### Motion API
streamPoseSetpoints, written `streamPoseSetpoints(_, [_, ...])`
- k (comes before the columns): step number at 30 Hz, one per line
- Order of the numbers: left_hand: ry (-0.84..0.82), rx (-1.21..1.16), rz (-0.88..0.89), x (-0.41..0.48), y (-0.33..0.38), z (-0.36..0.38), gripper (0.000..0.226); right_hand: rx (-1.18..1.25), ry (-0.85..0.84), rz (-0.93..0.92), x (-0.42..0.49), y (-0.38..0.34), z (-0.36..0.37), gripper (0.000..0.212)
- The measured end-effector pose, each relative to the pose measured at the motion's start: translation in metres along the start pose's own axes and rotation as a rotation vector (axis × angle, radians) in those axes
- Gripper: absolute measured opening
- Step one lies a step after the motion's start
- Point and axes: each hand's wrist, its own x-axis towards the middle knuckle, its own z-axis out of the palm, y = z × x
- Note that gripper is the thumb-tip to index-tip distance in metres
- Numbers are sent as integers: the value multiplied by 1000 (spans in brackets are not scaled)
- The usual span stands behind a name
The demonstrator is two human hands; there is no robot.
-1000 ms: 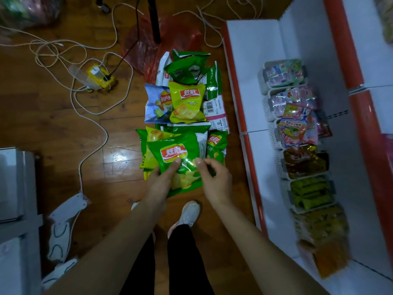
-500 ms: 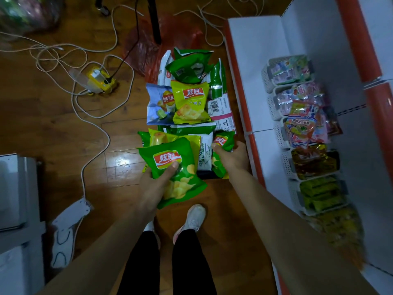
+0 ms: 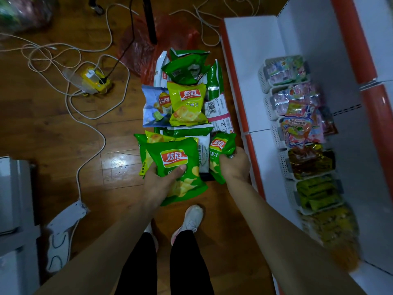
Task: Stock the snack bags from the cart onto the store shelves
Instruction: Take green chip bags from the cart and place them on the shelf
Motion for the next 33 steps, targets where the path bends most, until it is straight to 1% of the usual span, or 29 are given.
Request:
streamPoseSetpoints(3, [-1,-1,-4,-2,0,0,43,-1,13,-22,-2,0,3,33])
streamPoseSetpoints(6, [-13,-9,4,-4,-1,3,39,20,6,1,-4,1,8,60])
streamPoseSetpoints(7, [-19,-12,1,-4,-2,3,41,26,1,20,-3,1,10,66])
streamPoseSetpoints(8, [-22,-10,-1,-4,-1,4,42,21,-4,32,-3,1,10,66])
streamPoseSetpoints(11, [-27,2,14,-2,-1,2,41,-11,-18,34,-1,-2,7,44])
streamPoseSetpoints(13, [-35,16,26,0,1,1,39,-5,-19,27,-2,-3,2,38])
streamPoseSetpoints(18, [-32,48,63,1,11,3,36,46,-31,-24,-11,-6,-13,37])
streamPoseSetpoints(25, [14,67,86,-3,19,4,38,166,-51,-72,-27,-6,-24,27])
streamPoseSetpoints(29, [-8,65,78,-9,23,1,33,237,-26,-104,-34,-4,-28,27])
streamPoseSetpoints(31, [-12,56,85,-12,26,-1,30,229,-3,-113,-37,-4,-32,26])
streamPoseSetpoints(33, [-18,43,99,-16,29,-4,30,238,24,-128,-41,-6,-37,30])
